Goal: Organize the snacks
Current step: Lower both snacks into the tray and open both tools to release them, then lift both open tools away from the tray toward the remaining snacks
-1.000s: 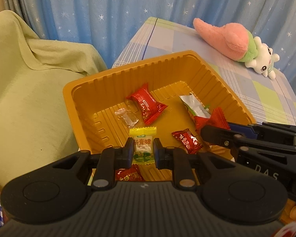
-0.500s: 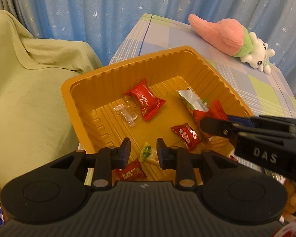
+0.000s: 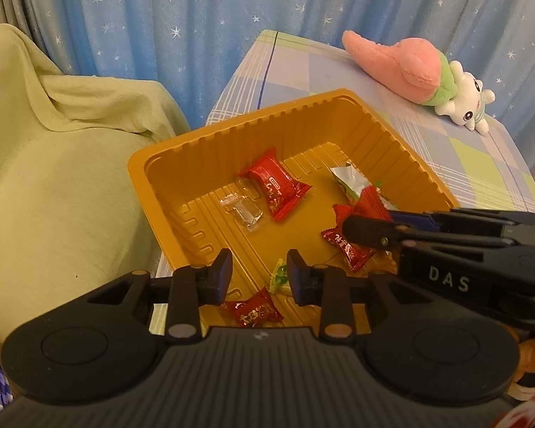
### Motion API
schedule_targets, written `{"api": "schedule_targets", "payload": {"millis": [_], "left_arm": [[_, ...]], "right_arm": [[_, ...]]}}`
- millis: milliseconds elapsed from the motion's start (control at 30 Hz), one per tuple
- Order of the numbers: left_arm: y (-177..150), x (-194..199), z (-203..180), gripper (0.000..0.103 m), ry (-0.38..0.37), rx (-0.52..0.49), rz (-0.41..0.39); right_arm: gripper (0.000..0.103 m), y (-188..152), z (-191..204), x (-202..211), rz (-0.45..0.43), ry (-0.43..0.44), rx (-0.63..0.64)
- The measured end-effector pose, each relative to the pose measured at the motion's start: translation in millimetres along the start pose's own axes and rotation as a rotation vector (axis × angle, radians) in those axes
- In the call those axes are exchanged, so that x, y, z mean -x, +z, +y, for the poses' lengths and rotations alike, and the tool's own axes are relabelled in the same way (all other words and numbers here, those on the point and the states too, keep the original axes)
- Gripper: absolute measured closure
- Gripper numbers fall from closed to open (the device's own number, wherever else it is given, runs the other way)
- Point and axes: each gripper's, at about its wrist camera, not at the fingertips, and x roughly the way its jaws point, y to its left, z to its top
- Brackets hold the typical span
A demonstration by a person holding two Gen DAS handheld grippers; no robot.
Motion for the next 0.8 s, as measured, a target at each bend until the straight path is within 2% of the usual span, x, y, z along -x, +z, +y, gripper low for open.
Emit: {"api": "schedule_targets", "payload": {"millis": [300,367,433,533,800], "left_arm": [[-6.5,8.8,3.3,0.071,-0.014,0.0,-0.004],[-8.5,12.9,2.0,0.07,-0.019,-0.003,-0.009],[-10.6,17.5,-0.2,0.07,-0.019,-0.006,-0.017],[-14.3,26.2,-4.4,0.069,-0.018,-0.006,-0.028],[-37.2,54.5,-20.9,0.064,-0.002,0.004,-0.054]], "right_arm": [[0.078,10.6,-7.1,9.4,-0.062,0.005,-0.091],[0.074,9.4,-8.9,13.7,-0.062,-0.009,-0.099],[0.064,6.1,-10.8,19.3,-0.062,-0.017,-0.108],[0.055,-1.3,-12.9,30.8,-0.072,-0.02,-0.121],[0.039,-26.5,-19.7,67.9,-0.072,-0.01,-0.132]]}}
